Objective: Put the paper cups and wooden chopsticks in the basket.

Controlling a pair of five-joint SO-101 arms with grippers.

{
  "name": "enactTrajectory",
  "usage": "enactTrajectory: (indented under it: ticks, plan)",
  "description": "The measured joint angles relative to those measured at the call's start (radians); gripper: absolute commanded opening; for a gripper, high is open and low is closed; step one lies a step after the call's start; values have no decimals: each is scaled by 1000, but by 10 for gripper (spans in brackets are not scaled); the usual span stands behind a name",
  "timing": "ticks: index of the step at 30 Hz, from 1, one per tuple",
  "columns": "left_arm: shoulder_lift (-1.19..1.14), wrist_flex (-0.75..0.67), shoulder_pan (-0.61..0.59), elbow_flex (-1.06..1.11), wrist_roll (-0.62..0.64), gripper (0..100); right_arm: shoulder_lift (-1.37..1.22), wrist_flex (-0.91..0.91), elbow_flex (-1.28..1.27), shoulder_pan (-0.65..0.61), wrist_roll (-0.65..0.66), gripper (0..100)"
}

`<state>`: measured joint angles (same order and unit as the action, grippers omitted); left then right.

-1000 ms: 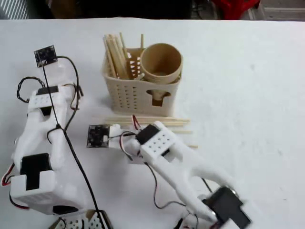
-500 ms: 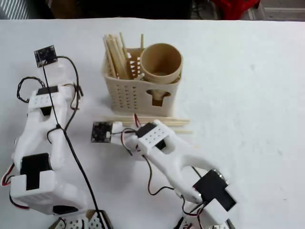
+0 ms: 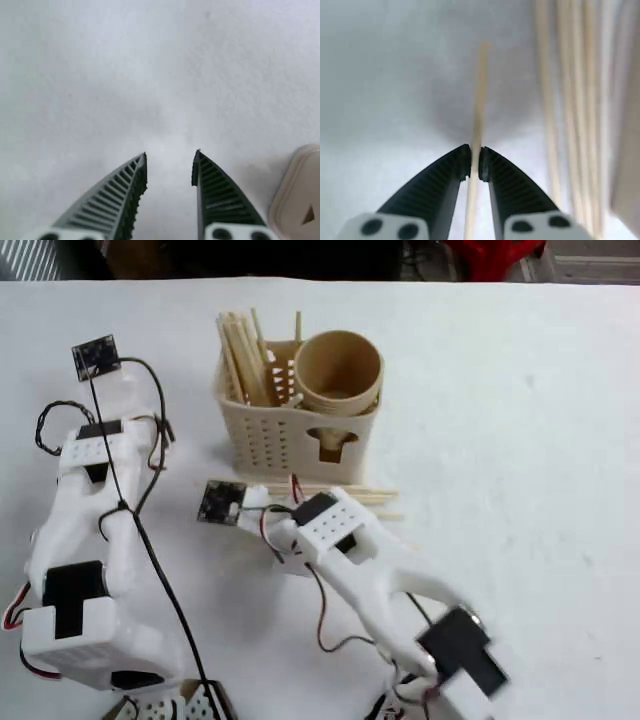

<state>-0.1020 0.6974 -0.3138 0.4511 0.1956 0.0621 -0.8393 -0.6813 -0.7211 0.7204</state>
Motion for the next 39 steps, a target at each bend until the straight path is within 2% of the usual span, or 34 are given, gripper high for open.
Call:
enactTrajectory:
  ticks: [5, 10, 18, 24, 33, 39]
  plan:
    - [0, 0, 0, 0, 0, 165, 245, -118, 12, 0, -126, 16]
    - [0, 0, 0, 0, 0, 165, 488, -252, 175, 0, -193, 17]
    - [0, 0, 0, 0, 0, 165, 539, -325, 552, 0, -226, 17]
    - [0, 0, 0, 0, 0, 165, 433, -118, 687, 5, -338, 17]
    - [0, 0, 0, 0, 0, 165, 330, 276, 701, 5, -353, 18]
    - [0, 0, 0, 0, 0, 165, 262, 390, 701, 5, -353, 18]
